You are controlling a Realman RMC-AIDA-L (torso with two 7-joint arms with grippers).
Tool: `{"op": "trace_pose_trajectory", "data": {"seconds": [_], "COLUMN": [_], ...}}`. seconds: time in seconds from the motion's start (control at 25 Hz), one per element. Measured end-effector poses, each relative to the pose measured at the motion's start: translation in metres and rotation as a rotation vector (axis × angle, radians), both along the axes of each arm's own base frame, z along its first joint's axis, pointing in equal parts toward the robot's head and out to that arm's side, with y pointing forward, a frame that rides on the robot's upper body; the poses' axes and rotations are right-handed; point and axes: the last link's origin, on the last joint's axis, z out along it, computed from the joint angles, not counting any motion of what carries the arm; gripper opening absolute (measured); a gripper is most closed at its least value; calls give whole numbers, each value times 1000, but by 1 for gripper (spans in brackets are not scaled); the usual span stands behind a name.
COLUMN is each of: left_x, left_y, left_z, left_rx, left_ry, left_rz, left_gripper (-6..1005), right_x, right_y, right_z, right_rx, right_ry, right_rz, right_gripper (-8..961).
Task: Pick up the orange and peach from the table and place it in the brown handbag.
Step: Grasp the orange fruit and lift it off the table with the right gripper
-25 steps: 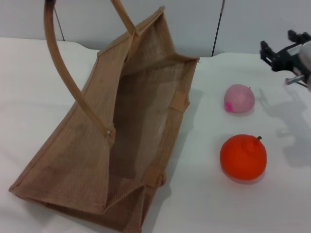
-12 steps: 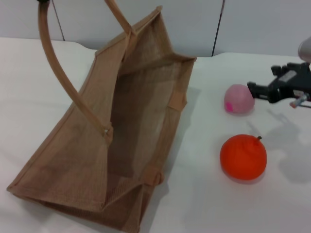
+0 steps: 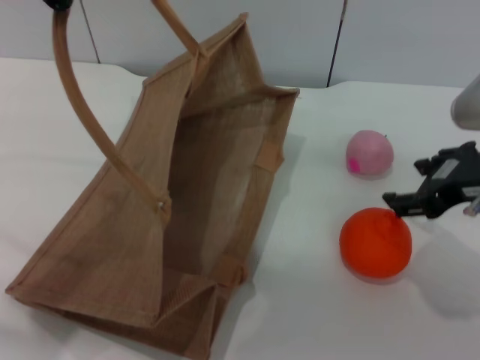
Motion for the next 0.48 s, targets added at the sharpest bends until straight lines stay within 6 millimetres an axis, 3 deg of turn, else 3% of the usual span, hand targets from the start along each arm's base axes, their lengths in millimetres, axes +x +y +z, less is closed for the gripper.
{"op": "trace_pose_trajectory", "data": {"seconds": [0.48], "left_x": [-7], "left_y": [-1], "left_z": [5], "left_rx": [17], "left_ry": [6], "left_rz": [29], "left_gripper": [114], "right_x": [-13], "right_y": [-15], "right_z": [-7], "right_rx": [-155], "right_ry": [-30], "right_rz": [-3], "right_gripper": [719]}}
